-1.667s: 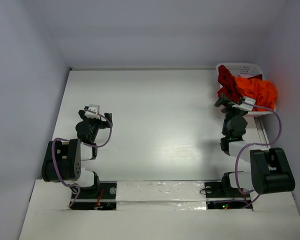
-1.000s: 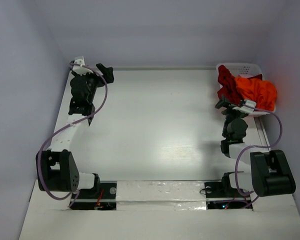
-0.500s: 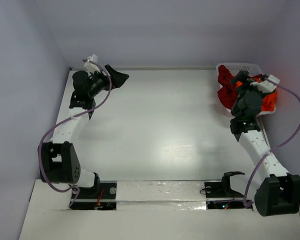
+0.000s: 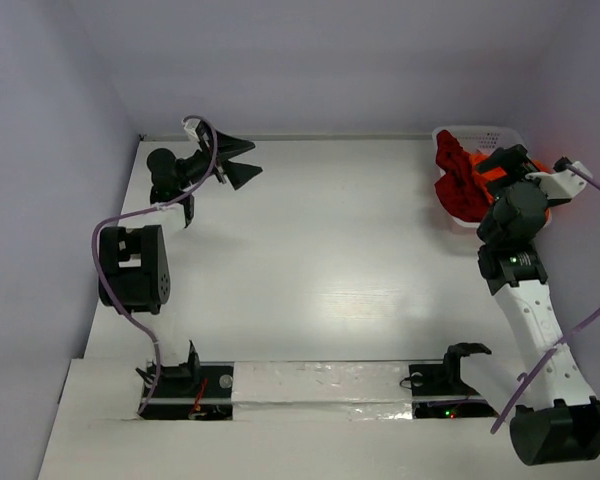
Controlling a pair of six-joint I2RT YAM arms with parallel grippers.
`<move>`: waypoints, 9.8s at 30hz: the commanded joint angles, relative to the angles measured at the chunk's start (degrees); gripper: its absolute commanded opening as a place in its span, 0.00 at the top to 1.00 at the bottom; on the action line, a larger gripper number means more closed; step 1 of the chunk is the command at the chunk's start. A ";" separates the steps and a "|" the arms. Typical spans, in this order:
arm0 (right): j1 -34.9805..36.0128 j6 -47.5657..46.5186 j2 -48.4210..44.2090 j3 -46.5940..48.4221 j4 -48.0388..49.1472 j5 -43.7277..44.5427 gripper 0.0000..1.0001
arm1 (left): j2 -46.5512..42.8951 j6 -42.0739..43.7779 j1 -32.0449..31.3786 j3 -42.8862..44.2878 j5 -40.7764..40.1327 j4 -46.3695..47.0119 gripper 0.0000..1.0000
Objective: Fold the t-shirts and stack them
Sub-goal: Grab the tshirt from the pile, then move the tshirt to the center of the board
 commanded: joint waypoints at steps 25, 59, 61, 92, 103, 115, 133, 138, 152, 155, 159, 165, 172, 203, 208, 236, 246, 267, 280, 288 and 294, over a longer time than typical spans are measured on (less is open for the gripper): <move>-0.03 3.67 4.88 12.48 -5.56 -10.33 0.00 | -52.97 60.42 -2.84 -6.03 -40.92 -35.90 0.01; -5.92 9.91 28.07 30.68 -39.57 2.85 0.00 | -44.26 64.65 -10.66 6.11 -67.30 -73.44 0.01; -7.24 11.31 30.62 30.50 -39.66 0.23 0.00 | -45.85 64.55 -10.66 4.95 -66.33 -72.90 0.01; -11.72 19.13 45.04 29.97 -25.77 -5.24 0.25 | -41.81 60.25 -12.60 4.60 -66.59 -67.98 0.06; -11.72 26.96 46.02 28.48 -31.40 5.66 0.28 | -43.22 61.74 -14.53 4.33 -66.33 -70.70 0.06; -11.72 25.56 36.43 29.09 -34.03 8.03 0.29 | -46.56 64.29 -14.53 2.49 -66.42 -71.76 0.04; -19.72 32.41 46.36 30.41 -39.66 8.13 0.38 | -47.62 63.94 -14.53 3.45 -64.13 -74.57 0.05; -21.57 32.23 50.13 33.74 -41.32 6.89 0.40 | -47.27 64.29 -14.53 3.28 -64.14 -74.66 0.05; -21.57 27.23 51.02 36.83 -38.87 5.66 0.46 | -46.30 64.38 -15.06 2.31 -63.17 -73.16 0.04; -21.57 26.17 51.11 37.70 -38.60 5.23 0.48 | -46.65 64.38 -15.06 1.78 -63.17 -73.08 0.04; -21.57 25.12 51.63 38.32 -38.25 3.65 0.49 | -47.26 64.38 -15.06 1.43 -63.34 -73.07 0.04; -21.57 23.18 52.86 39.46 -37.72 1.98 0.50 | -47.97 64.38 -15.06 1.70 -63.61 -73.34 0.04; -21.57 23.53 53.92 38.94 -37.90 1.27 0.49 | -48.32 64.47 -15.06 1.26 -63.78 -73.69 0.03; -16.83 16.86 48.66 39.20 -33.33 -3.12 1.00 | -49.02 64.20 -15.06 -0.85 -63.52 -72.73 0.02; -7.88 13.70 43.82 42.53 -35.08 -3.74 1.00 | -48.85 63.68 -15.06 -2.43 -63.08 -71.58 0.02; 38.36 -10.83 40.19 83.64 -56.26 -33.72 1.00 | -53.15 58.06 -15.59 -11.66 -62.20 -69.20 0.03; 50.41 -11.98 45.39 88.86 -56.54 -25.30 1.00 | -57.20 58.22 -15.59 -10.70 -66.24 -71.58 0.03; 44.02 -7.95 44.61 82.37 -53.90 -13.40 1.00 | -56.58 56.47 -15.59 -15.00 -61.67 -69.64 0.04; 33.63 -3.62 45.47 71.96 -51.50 -21.56 1.00 | -57.55 57.35 -15.59 -13.07 -61.94 -71.32 0.04; 34.68 -7.93 46.46 74.28 -54.34 -22.38 1.00 | -56.93 56.56 -15.59 -15.35 -61.06 -69.74 0.03; 34.68 -6.97 45.22 71.02 -51.62 -21.58 1.00 | -57.20 57.00 -15.59 -15.09 -61.06 -70.00 0.04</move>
